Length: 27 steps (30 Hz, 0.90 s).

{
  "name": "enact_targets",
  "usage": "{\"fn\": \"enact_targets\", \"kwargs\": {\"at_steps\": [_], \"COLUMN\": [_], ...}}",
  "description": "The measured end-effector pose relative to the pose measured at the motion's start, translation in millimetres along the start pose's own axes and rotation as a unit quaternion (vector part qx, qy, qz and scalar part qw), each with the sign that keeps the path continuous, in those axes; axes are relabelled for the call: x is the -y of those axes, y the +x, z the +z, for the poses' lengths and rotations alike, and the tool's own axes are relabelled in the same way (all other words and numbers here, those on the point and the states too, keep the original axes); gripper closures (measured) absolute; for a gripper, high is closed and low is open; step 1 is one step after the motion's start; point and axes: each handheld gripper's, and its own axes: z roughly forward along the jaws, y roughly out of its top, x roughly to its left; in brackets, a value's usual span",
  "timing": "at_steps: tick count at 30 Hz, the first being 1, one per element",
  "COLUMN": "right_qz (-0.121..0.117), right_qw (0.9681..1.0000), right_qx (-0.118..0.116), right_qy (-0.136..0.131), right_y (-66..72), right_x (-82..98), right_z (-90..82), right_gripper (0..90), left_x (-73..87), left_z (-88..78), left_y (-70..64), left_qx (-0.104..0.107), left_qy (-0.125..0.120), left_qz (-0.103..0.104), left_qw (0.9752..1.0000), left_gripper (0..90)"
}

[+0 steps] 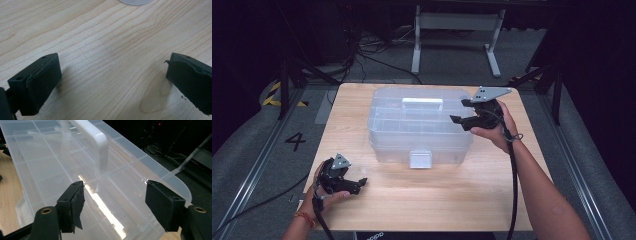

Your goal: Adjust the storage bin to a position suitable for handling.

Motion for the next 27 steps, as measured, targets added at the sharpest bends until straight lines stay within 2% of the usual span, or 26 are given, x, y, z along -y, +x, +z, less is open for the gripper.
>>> {"fn": "enact_targets", "kwargs": {"at_steps": [9,27], "right_qz": [-0.006,-0.025], "right_qw": [1.0,0.9994], "right_qx": [-0.003,-0.016], "right_qy": [0.002,0.019], "right_y": [3.4,3.0], "right_x": [-9.2,-26.7], "right_z": [8.3,26.5], "right_gripper": [33.4,47.3], "left_x": [-0.1,0.1], "left_z": [0.0,0.0], "left_y": [0.1,-0.1], "left_qx": [0.0,0.0], "left_qy": [0.0,0.0], "left_qz": [0.0,-0.001], "left_qw": [1.0,1.0], "left_gripper": [0.3,0.4]}}
